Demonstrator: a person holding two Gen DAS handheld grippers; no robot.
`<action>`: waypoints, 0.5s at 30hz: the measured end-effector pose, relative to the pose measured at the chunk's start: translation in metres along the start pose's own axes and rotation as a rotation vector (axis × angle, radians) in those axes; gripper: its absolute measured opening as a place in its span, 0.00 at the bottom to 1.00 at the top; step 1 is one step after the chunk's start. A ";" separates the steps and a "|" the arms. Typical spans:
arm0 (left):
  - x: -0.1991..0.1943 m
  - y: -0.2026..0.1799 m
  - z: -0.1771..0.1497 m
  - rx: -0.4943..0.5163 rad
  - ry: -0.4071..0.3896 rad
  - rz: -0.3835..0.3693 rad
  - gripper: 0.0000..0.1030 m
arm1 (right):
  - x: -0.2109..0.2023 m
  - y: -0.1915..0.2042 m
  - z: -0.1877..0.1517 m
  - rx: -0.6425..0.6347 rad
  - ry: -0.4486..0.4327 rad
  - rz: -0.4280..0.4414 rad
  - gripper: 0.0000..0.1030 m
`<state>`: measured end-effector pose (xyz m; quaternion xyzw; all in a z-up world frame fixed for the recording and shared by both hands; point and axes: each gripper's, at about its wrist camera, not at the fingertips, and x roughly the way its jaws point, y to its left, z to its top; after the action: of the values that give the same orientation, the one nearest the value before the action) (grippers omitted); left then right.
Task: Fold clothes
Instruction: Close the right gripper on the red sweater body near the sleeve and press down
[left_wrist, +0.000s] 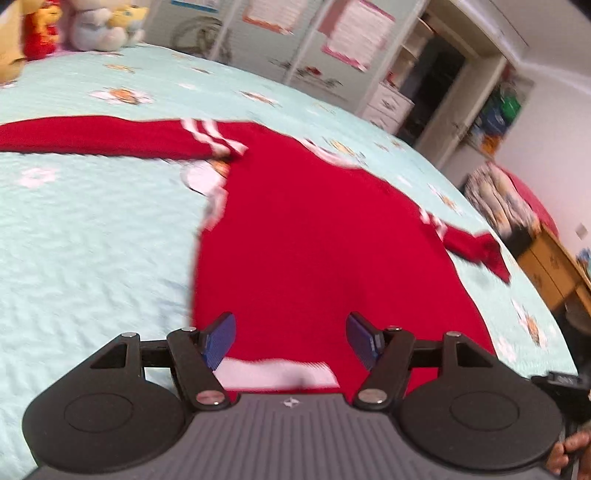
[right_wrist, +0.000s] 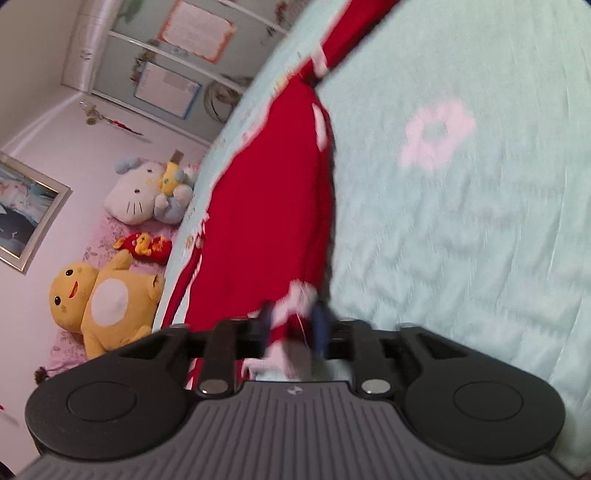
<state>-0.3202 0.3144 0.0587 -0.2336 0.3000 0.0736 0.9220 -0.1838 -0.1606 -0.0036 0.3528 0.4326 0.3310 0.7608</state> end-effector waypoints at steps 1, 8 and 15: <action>-0.001 0.005 0.003 -0.013 -0.011 0.008 0.69 | 0.001 0.002 0.005 -0.019 -0.022 -0.001 0.46; 0.030 0.033 0.036 -0.089 -0.068 0.080 0.69 | 0.051 -0.002 0.060 -0.013 -0.074 -0.029 0.50; 0.071 0.054 0.053 -0.148 -0.025 0.097 0.65 | 0.086 -0.010 0.098 0.005 -0.091 -0.013 0.31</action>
<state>-0.2503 0.3869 0.0335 -0.2854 0.2933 0.1429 0.9012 -0.0596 -0.1209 -0.0120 0.3668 0.4006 0.3086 0.7809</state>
